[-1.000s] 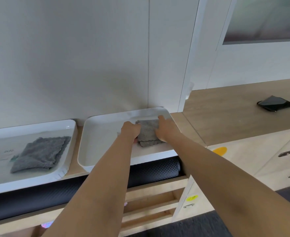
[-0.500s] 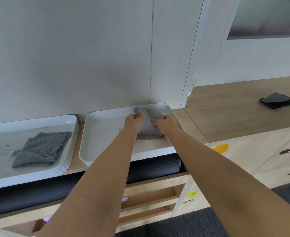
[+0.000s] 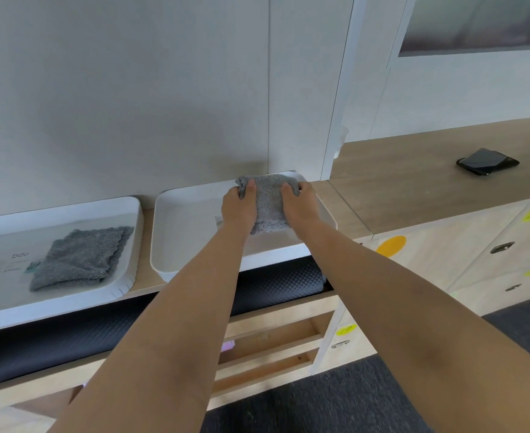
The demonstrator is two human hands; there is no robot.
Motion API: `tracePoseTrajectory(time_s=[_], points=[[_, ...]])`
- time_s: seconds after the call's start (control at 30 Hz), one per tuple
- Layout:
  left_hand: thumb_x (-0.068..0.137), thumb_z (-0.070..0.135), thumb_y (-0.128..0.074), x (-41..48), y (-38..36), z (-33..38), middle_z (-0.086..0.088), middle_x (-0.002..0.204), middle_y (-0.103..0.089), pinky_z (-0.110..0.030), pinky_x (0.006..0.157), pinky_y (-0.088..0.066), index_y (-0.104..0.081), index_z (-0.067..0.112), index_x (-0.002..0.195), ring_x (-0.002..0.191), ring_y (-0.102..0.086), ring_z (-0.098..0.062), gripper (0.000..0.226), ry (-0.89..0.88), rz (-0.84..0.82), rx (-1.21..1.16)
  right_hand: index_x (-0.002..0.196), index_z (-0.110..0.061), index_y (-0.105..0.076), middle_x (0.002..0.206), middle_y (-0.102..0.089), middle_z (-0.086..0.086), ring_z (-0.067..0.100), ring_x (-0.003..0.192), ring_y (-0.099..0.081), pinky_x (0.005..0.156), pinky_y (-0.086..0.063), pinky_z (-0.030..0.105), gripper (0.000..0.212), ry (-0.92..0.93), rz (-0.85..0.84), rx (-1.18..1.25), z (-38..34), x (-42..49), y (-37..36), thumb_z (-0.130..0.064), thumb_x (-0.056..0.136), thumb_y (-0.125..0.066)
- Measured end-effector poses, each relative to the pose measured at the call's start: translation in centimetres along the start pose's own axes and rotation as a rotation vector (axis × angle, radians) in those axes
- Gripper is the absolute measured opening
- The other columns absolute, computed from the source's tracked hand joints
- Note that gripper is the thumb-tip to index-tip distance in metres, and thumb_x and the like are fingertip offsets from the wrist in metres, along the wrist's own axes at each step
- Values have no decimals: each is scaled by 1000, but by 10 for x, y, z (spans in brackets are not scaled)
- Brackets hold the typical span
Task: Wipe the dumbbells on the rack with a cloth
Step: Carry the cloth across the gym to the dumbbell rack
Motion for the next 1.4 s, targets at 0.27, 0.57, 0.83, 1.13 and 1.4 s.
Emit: tracePoseTrajectory(time_s=[0.27,0.57,0.83,1.13,1.4], points=[[97,44,-47,-20,-30,31,3,72,-44,-30,68,-39,-48,11,81,74,-47,-18,37,-136,-44,-30,108,-13,-49,82,-50,-8,9,77,-49,63,-41,24,16,36,200,122,-11,-20,55,-27,101,-47],[97,39,-48,-68,-109,60,5,64,-34,-24,57,-30,-36,16,64,59,-33,-11,42,-300,-213,-69,119,-6,-56,84,-51,-7,19,92,-54,78,-46,33,29,-10,489,110,15,-51,151,-27,100,-50],[96,33,-53,-142,-200,65,7,58,-32,-20,53,-27,-30,20,59,54,-31,-6,45,-414,-414,-59,115,-5,-57,88,-53,-4,15,83,-52,67,-42,26,27,-125,746,156,70,-103,244,-25,98,-52],[95,39,-52,-245,-303,54,7,66,-42,-29,64,-33,-37,21,63,68,-42,-16,40,-409,-756,-31,112,-7,-55,82,-49,-10,2,72,-47,58,-39,19,23,-219,995,99,124,-181,347,-25,99,-50],[95,40,-53,-344,-378,51,7,61,-38,-27,56,-29,-34,17,62,57,-35,-10,44,-431,-982,-4,78,-17,-43,71,-42,-9,6,60,-38,48,-35,11,23,-310,1208,68,164,-253,423,-25,98,-50]])
Point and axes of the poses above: each hand's wrist, its own x-axis towards the middle knuckle, its own y-axis out of the back of the hand, z = x × y, the point moved 7 cm from there along x, towards the middle knuckle
